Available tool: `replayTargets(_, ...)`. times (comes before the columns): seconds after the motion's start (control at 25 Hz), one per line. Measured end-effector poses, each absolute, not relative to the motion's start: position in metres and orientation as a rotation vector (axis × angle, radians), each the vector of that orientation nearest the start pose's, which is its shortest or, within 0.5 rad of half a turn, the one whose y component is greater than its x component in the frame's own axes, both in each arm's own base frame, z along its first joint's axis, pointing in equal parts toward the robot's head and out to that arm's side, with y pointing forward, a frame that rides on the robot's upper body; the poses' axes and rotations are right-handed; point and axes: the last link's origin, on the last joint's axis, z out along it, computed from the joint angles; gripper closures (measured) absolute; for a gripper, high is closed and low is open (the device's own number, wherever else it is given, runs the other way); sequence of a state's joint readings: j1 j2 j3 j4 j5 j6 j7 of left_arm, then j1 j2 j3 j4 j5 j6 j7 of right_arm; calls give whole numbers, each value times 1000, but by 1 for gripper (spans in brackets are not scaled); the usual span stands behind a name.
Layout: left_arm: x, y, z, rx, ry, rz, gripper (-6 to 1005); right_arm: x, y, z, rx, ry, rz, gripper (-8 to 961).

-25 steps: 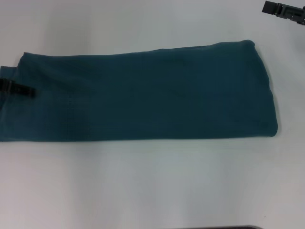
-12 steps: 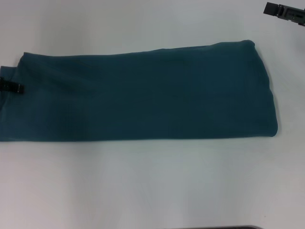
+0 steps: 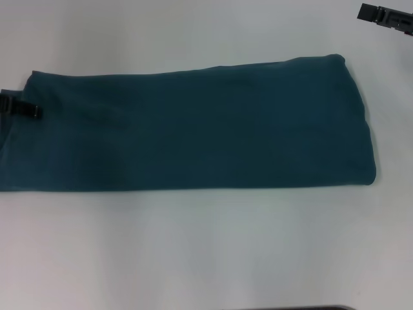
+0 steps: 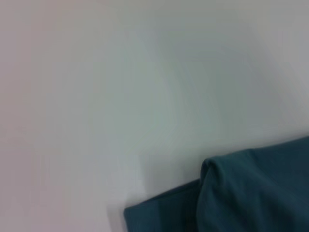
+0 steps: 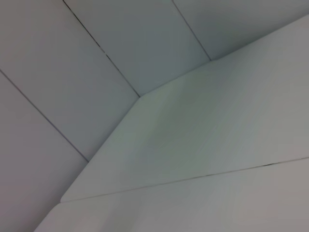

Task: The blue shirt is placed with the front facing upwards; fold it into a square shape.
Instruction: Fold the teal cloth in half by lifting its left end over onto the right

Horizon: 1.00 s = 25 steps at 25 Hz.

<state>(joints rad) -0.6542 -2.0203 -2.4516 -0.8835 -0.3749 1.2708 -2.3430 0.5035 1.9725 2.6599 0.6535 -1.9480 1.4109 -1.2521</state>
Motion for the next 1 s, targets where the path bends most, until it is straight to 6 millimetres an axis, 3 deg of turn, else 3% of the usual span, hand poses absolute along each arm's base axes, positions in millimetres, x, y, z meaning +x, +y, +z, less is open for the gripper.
replayTargets(1.0,-323,396,70,-2067,-1342,182,140,312,357,82,-2152,1300,883,8)
